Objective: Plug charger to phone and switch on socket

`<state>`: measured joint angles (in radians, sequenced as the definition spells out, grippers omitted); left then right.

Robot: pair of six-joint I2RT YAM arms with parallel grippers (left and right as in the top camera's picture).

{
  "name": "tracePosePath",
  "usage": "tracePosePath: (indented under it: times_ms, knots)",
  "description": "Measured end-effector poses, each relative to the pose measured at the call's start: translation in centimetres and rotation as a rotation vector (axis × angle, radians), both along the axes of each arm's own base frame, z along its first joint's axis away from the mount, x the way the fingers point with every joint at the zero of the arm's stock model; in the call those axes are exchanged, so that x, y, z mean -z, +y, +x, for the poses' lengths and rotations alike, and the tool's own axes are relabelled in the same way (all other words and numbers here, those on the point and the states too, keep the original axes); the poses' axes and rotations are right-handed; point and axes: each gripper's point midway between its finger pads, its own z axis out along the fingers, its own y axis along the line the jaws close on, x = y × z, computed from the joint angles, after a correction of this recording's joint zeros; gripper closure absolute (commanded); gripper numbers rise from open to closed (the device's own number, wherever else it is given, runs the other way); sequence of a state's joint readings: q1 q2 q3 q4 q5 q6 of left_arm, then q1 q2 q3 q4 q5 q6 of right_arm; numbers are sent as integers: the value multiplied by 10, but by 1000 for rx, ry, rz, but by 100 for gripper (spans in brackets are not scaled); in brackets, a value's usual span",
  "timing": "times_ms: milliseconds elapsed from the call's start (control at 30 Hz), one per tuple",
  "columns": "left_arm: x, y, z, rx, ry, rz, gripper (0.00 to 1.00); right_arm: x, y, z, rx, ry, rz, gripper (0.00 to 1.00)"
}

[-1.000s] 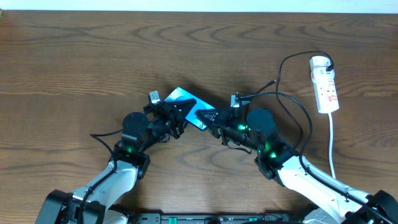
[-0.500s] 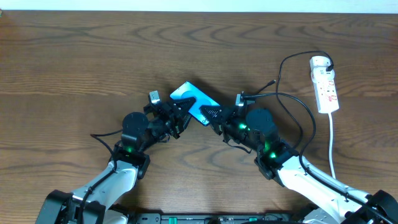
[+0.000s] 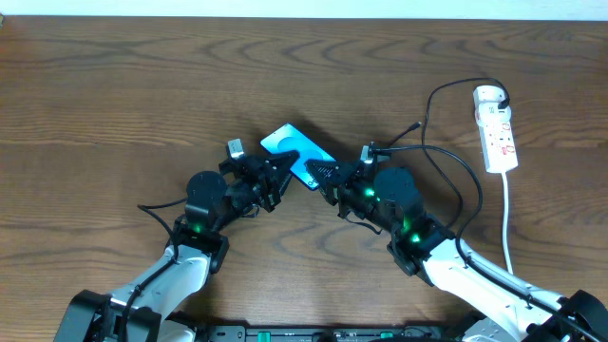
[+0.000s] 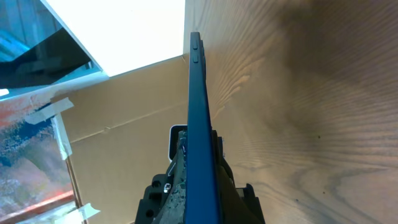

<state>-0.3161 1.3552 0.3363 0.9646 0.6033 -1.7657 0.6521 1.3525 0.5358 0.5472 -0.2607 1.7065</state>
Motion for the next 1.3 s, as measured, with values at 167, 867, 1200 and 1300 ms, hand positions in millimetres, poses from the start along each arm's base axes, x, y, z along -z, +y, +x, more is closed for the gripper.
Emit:
tracePosePath:
  times_ms: [167, 867, 1200, 1300]
  knots:
    - [-1, 0, 0, -2, -3, -1, 87, -1, 0, 0, 5, 14, 17, 99]
    - [0, 1, 1, -5, -12, 8, 92, -5, 10, -9, -24, 12, 34, 99]
    - [3, 1, 1, -11, 3, 13, 92, -3, 12, -11, -46, -42, -15, 69]
    - [16, 2, -1, -10, 63, 33, 92, -2, 11, -9, -63, -130, -84, 63]
